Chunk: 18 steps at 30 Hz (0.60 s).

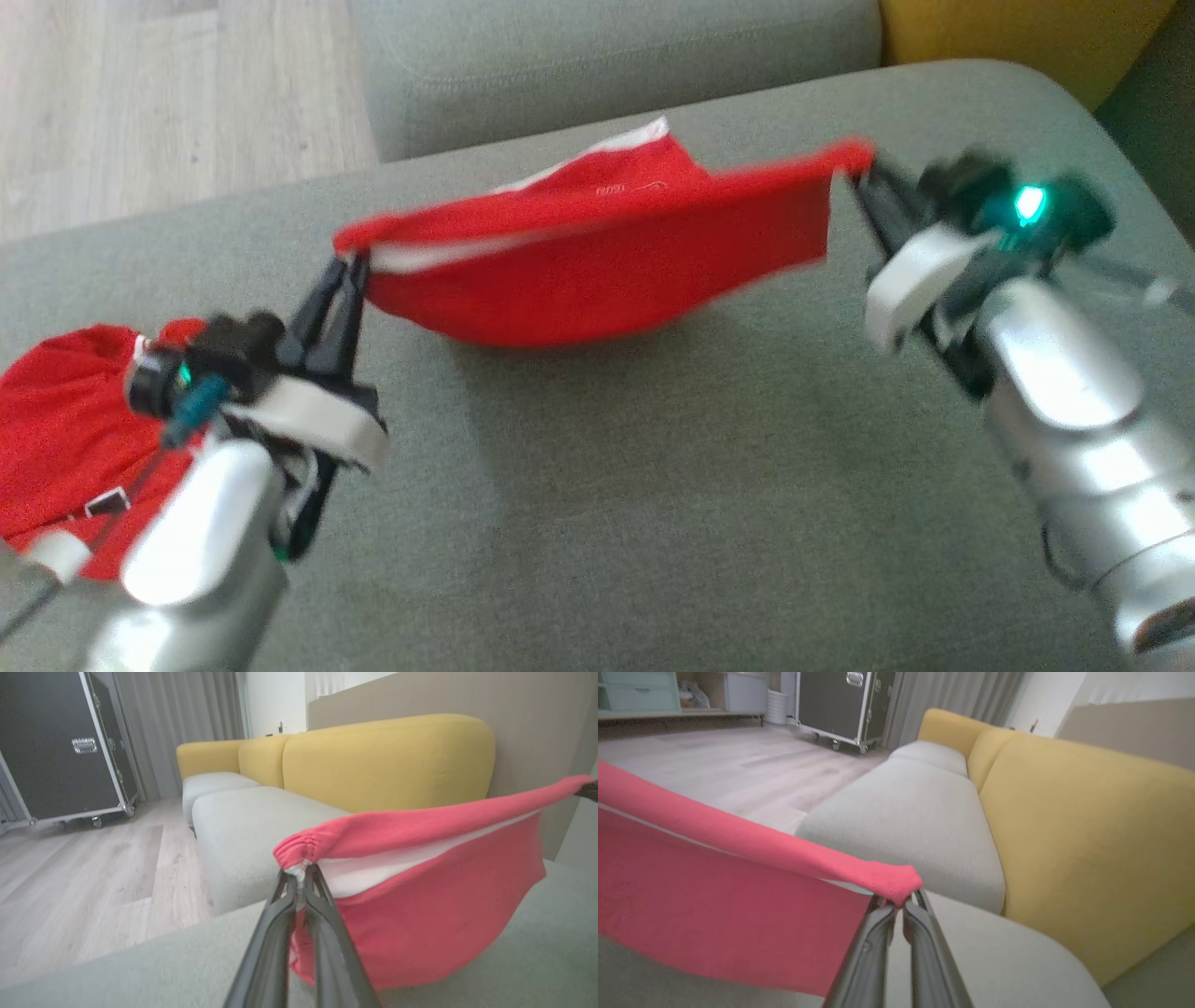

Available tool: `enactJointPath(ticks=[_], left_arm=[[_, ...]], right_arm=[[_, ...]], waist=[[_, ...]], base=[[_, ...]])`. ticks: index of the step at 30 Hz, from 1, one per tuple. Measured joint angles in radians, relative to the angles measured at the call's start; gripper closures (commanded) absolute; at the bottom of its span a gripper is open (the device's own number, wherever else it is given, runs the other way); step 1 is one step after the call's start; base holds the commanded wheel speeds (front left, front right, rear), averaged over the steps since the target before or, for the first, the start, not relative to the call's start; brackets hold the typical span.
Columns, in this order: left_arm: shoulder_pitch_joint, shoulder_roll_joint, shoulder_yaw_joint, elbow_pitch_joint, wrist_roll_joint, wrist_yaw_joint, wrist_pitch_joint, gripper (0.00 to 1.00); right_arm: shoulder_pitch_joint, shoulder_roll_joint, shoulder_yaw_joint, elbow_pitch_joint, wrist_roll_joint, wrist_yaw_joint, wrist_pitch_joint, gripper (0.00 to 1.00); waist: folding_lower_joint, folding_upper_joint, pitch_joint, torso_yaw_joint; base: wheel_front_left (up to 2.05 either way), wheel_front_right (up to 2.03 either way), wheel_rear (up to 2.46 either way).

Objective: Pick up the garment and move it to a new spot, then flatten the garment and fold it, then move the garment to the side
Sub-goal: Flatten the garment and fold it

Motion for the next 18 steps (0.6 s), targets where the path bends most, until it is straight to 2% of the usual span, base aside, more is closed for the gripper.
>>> enactJointPath(ticks=[7,18], left_arm=[[-0.14,0.048,0.033,-0.117,0.0,0.007,0.063,1.0],[-0.162,0.068,0.054,-0.214,-0.012,0.03,0.076,1.0]], right_arm=[[-0.063,-0.092,0.008,-0.223,0.114,0.0,0.07,1.0],[-0.058,-0.097,-0.072,-0.361,0.129,0.0,0.11,1.0]], waist=[[0.0,0.0,-0.027,0.003],[0.0001,0.0,-0.042,0.02]], base=[[0.0,0.0,0.0],[0.0,0.0,0.0]])
